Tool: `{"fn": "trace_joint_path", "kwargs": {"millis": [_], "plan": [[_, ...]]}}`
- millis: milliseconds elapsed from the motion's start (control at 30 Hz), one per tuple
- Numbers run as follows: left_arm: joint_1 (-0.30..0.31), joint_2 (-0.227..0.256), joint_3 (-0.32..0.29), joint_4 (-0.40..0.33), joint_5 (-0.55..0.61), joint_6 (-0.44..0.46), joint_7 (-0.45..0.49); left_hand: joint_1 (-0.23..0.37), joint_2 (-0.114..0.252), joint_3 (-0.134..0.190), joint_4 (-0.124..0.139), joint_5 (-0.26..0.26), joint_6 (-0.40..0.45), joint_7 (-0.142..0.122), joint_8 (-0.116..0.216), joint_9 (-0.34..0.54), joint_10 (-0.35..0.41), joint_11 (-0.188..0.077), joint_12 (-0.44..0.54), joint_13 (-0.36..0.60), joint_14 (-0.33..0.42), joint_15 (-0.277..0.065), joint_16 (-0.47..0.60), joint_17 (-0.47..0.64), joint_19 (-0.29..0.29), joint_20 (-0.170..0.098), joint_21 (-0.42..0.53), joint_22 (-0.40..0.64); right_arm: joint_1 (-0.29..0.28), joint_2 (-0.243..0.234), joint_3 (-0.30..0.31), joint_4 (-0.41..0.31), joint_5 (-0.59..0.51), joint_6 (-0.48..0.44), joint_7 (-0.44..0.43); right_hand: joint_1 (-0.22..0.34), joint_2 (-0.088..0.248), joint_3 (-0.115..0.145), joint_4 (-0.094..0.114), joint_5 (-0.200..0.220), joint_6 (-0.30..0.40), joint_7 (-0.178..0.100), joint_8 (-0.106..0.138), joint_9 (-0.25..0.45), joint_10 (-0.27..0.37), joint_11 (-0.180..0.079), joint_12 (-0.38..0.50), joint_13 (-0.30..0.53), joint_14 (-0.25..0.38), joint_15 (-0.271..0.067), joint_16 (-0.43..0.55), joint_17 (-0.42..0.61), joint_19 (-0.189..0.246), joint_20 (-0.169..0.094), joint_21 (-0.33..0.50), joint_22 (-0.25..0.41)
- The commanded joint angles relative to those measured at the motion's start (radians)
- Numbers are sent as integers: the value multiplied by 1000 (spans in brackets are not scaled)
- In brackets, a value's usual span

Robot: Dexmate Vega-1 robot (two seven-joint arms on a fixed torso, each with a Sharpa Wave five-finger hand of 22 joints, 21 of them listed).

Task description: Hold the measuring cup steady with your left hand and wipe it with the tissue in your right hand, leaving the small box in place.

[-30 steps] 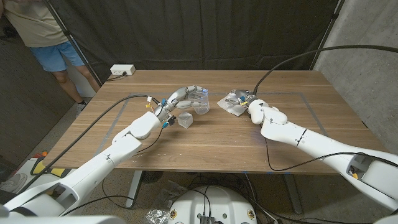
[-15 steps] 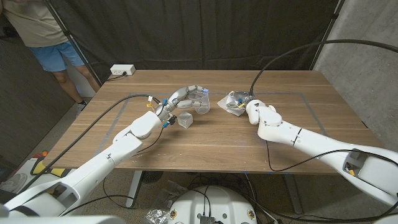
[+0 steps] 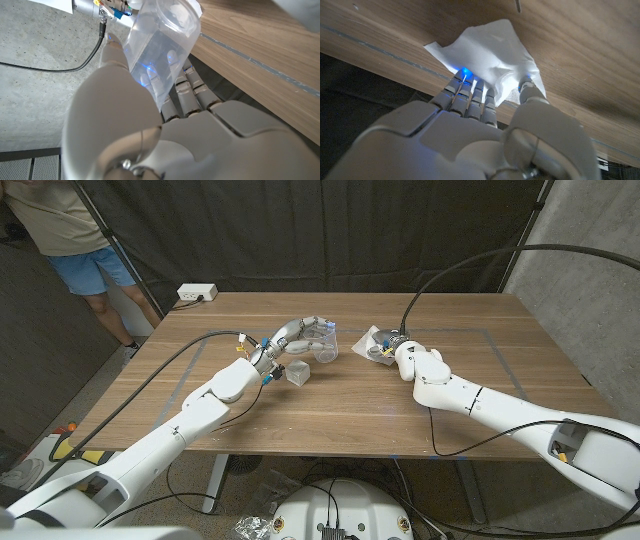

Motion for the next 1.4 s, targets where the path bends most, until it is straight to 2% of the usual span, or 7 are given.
{"fn": "trace_joint_path", "kwargs": {"millis": [33,133,433,600,700,1100,1400], "plan": [[-5,-2,2,8,-6,-2,-4,65,102,22,11,-2,3,8,3,3,-1,-2,6,2,91,-201,-1,5,-2,-22,9,2,-17,6,4,15,-43,13,-29,52,2,22,-10,13,103,-17,20,2,131,-32,33,8,143,-164,44,21,50,-24,39,14],[-6,-1,3,10,-6,-1,-7,64,101,23,11,-3,3,9,4,3,-2,-2,6,2,91,-200,-2,5,-2,-23,10,2,-27,5,7,17,-57,22,-56,136,-12,8,-30,18,170,-32,27,2,227,-50,48,16,231,-186,119,65,60,-32,64,25],[-12,-5,4,21,-13,-9,-14,59,100,26,14,-4,-1,11,2,3,-4,-2,6,4,89,-199,-4,6,-5,-24,13,1,-48,8,14,25,-106,30,-104,430,-80,-103,-17,46,499,-71,20,6,561,-93,171,89,435,-194,438,315,116,-54,216,103],[-15,-7,5,24,-13,-9,-17,55,99,26,16,-4,-1,10,3,2,-5,-2,6,4,90,-199,-5,7,-6,-28,15,1,-79,9,35,29,-120,51,-187,516,-72,-153,-4,49,635,-72,13,18,679,-93,267,164,478,-192,582,464,141,-64,329,170],[-18,-8,7,28,-14,-8,-19,53,98,27,17,-4,-2,10,2,2,-6,-2,6,5,90,-199,-6,8,-7,-27,17,1,-109,8,57,33,-127,82,-287,563,-47,-172,-1,40,750,-64,43,31,753,-92,335,216,521,-191,645,516,150,-71,406,213],[-25,-12,10,35,-11,-8,-19,50,97,31,19,-4,-4,12,2,2,-8,-2,6,6,90,-200,-8,10,-11,-25,21,1,-212,56,173,80,-73,190,-654,586,-29,-191,5,27,811,-51,58,35,787,-69,383,267,578,-191,686,540,165,-85,479,234],[-26,-14,7,36,-15,-2,-14,48,94,34,19,-4,-3,10,3,2,-8,-2,7,7,89,-200,-9,11,-11,-25,25,0,-269,90,287,72,110,296,-752,594,-29,-198,5,28,817,-45,58,36,786,-63,393,285,589,-191,689,545,171,-86,508,240]]}}
